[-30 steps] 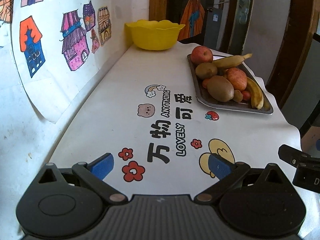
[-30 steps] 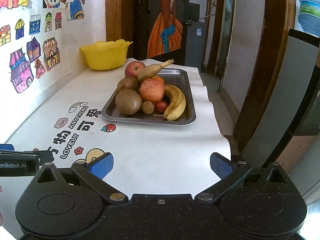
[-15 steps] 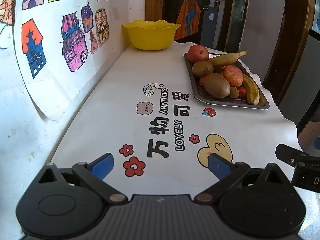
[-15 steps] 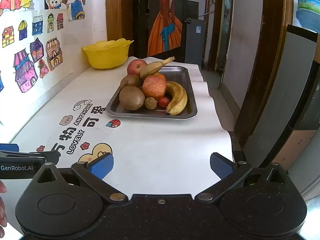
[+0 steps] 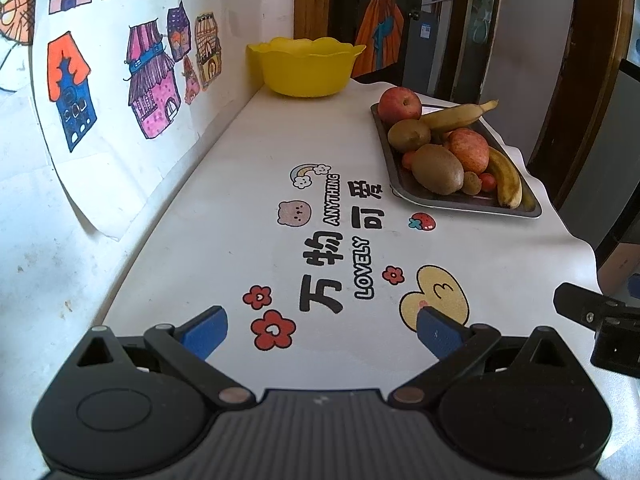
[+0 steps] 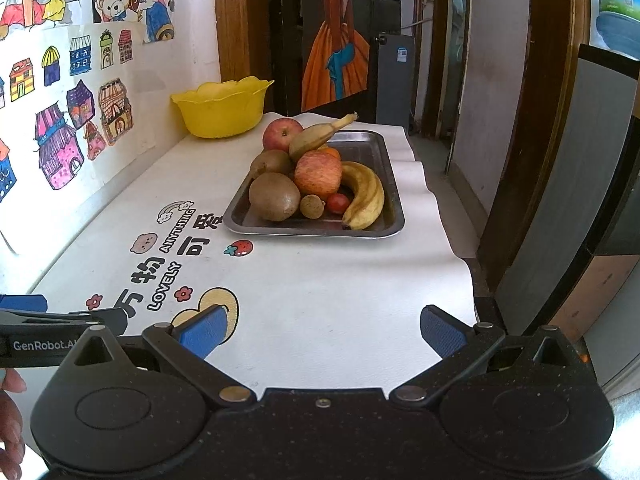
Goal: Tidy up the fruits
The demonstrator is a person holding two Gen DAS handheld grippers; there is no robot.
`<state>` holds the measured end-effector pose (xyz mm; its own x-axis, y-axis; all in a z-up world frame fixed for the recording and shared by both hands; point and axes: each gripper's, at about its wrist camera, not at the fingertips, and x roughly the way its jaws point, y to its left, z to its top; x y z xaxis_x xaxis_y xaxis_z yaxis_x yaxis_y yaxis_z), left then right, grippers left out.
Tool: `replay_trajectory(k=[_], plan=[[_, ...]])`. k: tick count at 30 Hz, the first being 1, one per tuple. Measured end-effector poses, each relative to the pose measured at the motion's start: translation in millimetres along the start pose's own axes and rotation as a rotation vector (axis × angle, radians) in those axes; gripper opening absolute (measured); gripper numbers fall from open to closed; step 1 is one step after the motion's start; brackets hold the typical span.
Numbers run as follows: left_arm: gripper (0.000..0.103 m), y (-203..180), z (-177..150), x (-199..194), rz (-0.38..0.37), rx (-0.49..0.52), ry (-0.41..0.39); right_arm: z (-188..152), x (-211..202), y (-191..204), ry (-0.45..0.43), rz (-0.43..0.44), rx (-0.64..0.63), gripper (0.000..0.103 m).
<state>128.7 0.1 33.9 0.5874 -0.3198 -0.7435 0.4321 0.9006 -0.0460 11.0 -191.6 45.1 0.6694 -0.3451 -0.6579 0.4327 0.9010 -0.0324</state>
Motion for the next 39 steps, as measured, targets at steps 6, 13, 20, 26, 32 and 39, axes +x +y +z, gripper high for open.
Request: replay_trajectory(k=[6, 13, 20, 26, 32, 39], plan=[[0.102, 2, 1, 4, 0.002, -0.007, 0.007, 3, 4, -1, 0.002, -0.006, 0.006, 0.102], [0.102, 6, 2, 7, 0.012, -0.019, 0.014, 5, 9, 1, 0.004, 0.003, 0.005, 0.102], [0.102, 8, 2, 10, 0.023, -0.029, 0.022, 6, 13, 4, 0.015, 0.011, -0.001, 0.102], [0.102, 9, 3, 13, 0.03, -0.034, 0.036, 7, 18, 4, 0.025, 0.006, 0.005, 0.102], [0.102, 9, 5, 14, 0.032, -0.035, 0.036, 8, 20, 4, 0.027, 0.009, 0.013, 0.102], [0.102, 8, 5, 15, 0.033, -0.034, 0.039, 8, 21, 4, 0.029, 0.017, 0.011, 0.102]])
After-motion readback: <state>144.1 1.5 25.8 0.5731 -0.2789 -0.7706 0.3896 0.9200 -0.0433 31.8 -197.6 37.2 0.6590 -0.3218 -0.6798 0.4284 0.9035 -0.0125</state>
